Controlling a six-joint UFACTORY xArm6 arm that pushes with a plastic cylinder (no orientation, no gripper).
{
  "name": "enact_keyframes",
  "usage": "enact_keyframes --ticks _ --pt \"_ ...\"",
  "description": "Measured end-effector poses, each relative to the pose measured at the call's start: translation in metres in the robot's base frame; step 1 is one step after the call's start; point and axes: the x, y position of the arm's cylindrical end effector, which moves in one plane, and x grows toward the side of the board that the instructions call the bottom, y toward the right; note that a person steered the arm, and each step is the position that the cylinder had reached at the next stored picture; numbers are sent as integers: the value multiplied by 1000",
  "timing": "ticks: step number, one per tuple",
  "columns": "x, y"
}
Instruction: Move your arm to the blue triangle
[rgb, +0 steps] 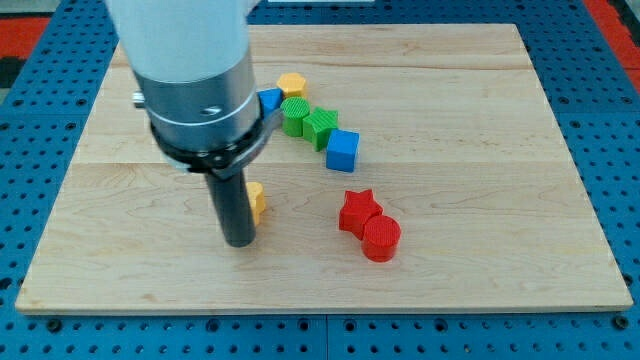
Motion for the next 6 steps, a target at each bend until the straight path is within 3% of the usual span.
enact_keyframes --ticks 1,3,5,6 --pt "-4 -48" --pt "-95 -106" --pt "-188 -93" --pt "-196 -74"
